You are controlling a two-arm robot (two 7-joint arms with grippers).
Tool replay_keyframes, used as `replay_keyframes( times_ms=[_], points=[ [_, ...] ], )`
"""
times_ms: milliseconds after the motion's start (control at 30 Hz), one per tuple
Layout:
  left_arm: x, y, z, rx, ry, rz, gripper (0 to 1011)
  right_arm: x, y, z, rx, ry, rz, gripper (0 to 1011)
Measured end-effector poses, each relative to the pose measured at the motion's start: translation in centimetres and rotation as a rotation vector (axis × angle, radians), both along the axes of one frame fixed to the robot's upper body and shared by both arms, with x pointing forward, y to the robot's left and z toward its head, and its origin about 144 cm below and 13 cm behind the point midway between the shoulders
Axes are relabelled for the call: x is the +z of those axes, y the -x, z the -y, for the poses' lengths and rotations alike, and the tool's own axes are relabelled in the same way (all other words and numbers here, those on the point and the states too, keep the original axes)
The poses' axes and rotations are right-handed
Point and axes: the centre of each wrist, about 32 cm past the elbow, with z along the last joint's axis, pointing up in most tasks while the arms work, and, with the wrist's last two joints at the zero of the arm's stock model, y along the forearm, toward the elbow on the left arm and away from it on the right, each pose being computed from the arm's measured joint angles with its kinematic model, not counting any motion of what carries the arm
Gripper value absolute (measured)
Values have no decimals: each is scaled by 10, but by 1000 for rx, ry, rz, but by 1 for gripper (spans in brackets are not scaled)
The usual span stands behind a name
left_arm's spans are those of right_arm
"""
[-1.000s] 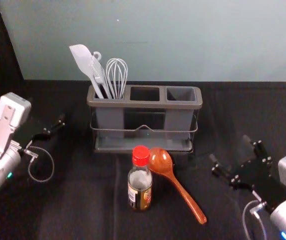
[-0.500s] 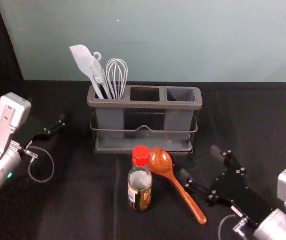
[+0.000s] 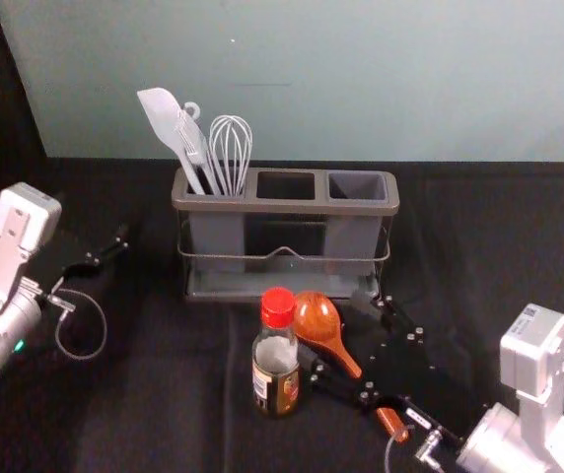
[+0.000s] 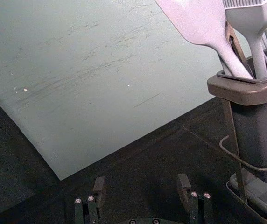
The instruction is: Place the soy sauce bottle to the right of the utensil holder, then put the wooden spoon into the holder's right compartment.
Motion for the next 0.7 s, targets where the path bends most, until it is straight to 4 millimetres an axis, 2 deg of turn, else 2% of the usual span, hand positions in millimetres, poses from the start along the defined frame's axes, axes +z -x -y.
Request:
replay_keyframes(
  times_ms=[233, 700],
  points=[
    [0, 0, 0, 0, 0, 0, 1000, 5, -6, -13, 58, -8, -2, 1002],
    [0, 0, 0, 0, 0, 0, 1000, 3, -27, -27, 98, -43, -43, 1002]
  ],
)
